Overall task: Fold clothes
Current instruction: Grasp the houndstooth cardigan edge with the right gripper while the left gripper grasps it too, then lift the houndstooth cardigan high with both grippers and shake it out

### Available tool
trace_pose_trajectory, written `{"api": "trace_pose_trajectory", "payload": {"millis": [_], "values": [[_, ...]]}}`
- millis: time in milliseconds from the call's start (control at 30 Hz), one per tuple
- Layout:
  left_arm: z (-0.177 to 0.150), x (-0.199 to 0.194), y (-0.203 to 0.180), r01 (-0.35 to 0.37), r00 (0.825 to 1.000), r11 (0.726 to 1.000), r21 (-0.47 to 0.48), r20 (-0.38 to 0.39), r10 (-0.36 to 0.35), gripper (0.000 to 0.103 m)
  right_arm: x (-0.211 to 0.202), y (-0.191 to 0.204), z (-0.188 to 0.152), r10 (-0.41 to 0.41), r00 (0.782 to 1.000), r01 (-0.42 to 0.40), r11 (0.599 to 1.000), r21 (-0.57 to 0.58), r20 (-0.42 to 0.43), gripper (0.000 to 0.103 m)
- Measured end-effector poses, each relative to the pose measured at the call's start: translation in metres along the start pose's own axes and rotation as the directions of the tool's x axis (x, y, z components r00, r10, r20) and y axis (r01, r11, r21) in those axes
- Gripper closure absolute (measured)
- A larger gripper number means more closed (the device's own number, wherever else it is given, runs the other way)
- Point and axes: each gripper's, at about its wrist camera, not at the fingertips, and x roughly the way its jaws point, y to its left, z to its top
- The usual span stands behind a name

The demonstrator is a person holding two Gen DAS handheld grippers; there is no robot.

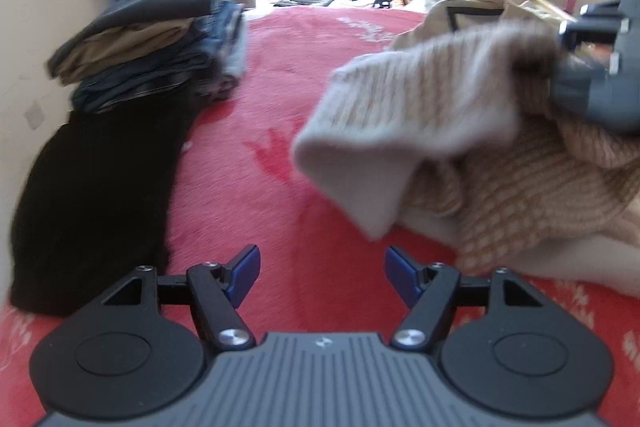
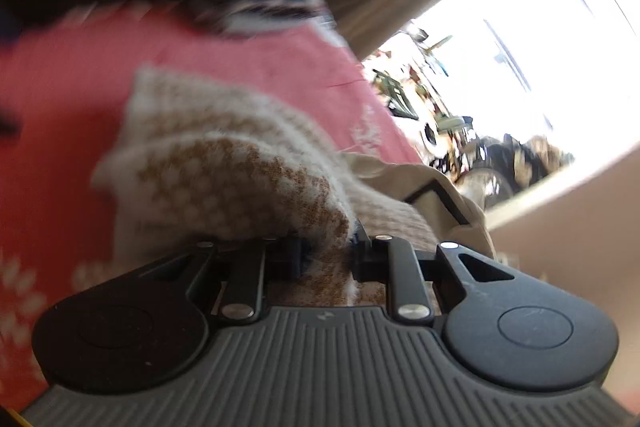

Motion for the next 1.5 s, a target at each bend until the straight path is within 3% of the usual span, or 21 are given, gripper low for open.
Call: {"api": "trace_pose_trajectory", "payload": {"millis": [67, 200, 300, 433, 500, 533, 567, 600, 667, 767, 867, 1033, 1200, 1267, 1367, 1500], "values": [[0.011, 0.006, -0.010, 0.036, 0.999, 0.999, 0.008, 0.014, -0.036, 0.015, -0.001, -0.041, 0.000, 0.027, 1.000, -0.028, 0.983, 0.181, 0.005, 0.086], [0.033, 0.027, -0.037, 0.033, 0.999, 0.999, 0.043, 0.031, -0.034, 0.011, -0.001, -0.103, -0.011, 0.060, 0.996, -0.079, 0.899, 0.431, 0.059, 0.086], [0.046, 0.044, -0.048, 0.013, 0.999, 1.000, 0.010, 0.052, -0.013, 0.011, -0.006, -0.134, -0.022, 0.041, 0.994, -0.088, 0.838, 0.539, 0.097, 0.087], [0.058, 0.054, -0.049, 0.055, 0.994, 0.995, -0.088, 0.096, -0.047, 0.012, -0.018, -0.157, -0.032, 0.032, 0.989, -0.115, 0.780, 0.615, 0.144, 0.087], [0.063, 0.057, -0.050, 0.094, 0.990, 0.989, -0.118, 0.114, -0.080, 0.019, -0.024, -0.160, -0.036, 0.033, 0.987, -0.125, 0.764, 0.633, 0.155, 0.087], [0.066, 0.059, -0.051, 0.112, 0.989, 0.986, -0.127, 0.116, -0.097, 0.030, -0.027, -0.160, -0.039, 0.033, 0.987, -0.129, 0.760, 0.637, 0.159, 0.087], [0.069, 0.061, -0.053, 0.123, 0.987, 0.984, -0.132, 0.116, -0.108, 0.049, -0.029, -0.160, -0.041, 0.034, 0.986, -0.133, 0.755, 0.643, 0.164, 0.087], [0.071, 0.061, -0.055, 0.125, 0.987, 0.983, -0.134, 0.113, -0.111, 0.060, -0.032, -0.159, -0.043, 0.033, 0.986, -0.133, 0.755, 0.642, 0.166, 0.088], [0.072, 0.057, -0.057, 0.113, 0.989, 0.983, -0.145, 0.109, -0.098, 0.093, -0.038, -0.157, -0.048, 0.017, 0.986, -0.118, 0.766, 0.632, 0.163, 0.088], [0.074, 0.032, -0.055, 0.055, 0.988, 0.984, -0.168, 0.155, -0.029, 0.096, -0.055, -0.161, -0.055, -0.022, 0.986, -0.090, 0.771, 0.631, 0.166, 0.088], [0.074, -0.016, -0.048, 0.028, 0.972, 0.978, -0.208, 0.234, 0.022, 0.097, -0.079, -0.168, -0.060, -0.058, 0.983, -0.071, 0.757, 0.649, 0.175, 0.089], [0.080, -0.111, -0.031, 0.065, 0.916, 0.959, -0.277, 0.399, 0.053, 0.097, -0.137, -0.180, -0.063, -0.142, 0.964, -0.050, 0.737, 0.674, 0.227, 0.089], [0.086, -0.196, -0.023, 0.161, 0.849, 0.949, -0.271, 0.529, 0.007, 0.098, -0.214, -0.188, -0.049, -0.252, 0.912, -0.034, 0.740, 0.672, 0.324, 0.090], [0.089, -0.230, -0.021, 0.192, 0.809, 0.950, -0.248, 0.588, -0.009, 0.098, -0.246, -0.195, -0.045, -0.286, 0.889, -0.040, 0.730, 0.682, 0.359, 0.090], [0.094, -0.290, -0.022, 0.229, 0.735, 0.953, -0.197, 0.677, -0.036, 0.098, -0.297, -0.205, -0.040, -0.337, 0.849, -0.044, 0.723, 0.690, 0.407, 0.090], [0.094, -0.375, -0.027, 0.234, 0.623, 0.966, -0.112, 0.780, -0.061, 0.098, -0.369, -0.218, -0.035, -0.399, 0.782, -0.065, 0.712, 0.699, 0.479, 0.090]]}}
